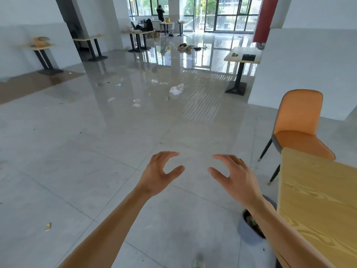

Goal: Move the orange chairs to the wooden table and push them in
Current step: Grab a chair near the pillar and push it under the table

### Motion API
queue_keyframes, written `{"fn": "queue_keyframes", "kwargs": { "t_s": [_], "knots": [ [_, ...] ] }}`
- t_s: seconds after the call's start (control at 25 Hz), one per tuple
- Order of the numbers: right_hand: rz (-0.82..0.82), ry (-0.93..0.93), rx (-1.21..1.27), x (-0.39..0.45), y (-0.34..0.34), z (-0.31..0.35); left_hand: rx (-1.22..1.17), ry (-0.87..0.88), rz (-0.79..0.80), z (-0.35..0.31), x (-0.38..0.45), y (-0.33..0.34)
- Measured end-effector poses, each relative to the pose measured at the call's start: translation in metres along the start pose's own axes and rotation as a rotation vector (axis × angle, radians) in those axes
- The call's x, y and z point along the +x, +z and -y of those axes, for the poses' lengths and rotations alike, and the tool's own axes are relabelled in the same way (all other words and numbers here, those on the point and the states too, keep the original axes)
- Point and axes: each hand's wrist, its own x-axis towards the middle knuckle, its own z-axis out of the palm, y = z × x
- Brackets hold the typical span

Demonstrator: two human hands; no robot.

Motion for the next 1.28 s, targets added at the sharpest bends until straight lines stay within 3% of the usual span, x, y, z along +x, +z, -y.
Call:
{"fn": "queue_keyframes", "kwargs": {
  "t_s": [0.56,0.92,1.28],
  "knots": [
    [0.008,0.279,0.101,0.252,0.042,-0.139,-0.165,-0.096,0.106,0.072,0.300,0.062],
    [-0.010,0.454,0.005,0.431,0.097,-0.203,-0.153,0.027,0.355,0.147,0.533,0.098],
    [-0.099,0.696,0.000,0.545,0.104,-0.294,-0.118,0.137,0.616,0.156,0.732,0.177]
  ]
}}
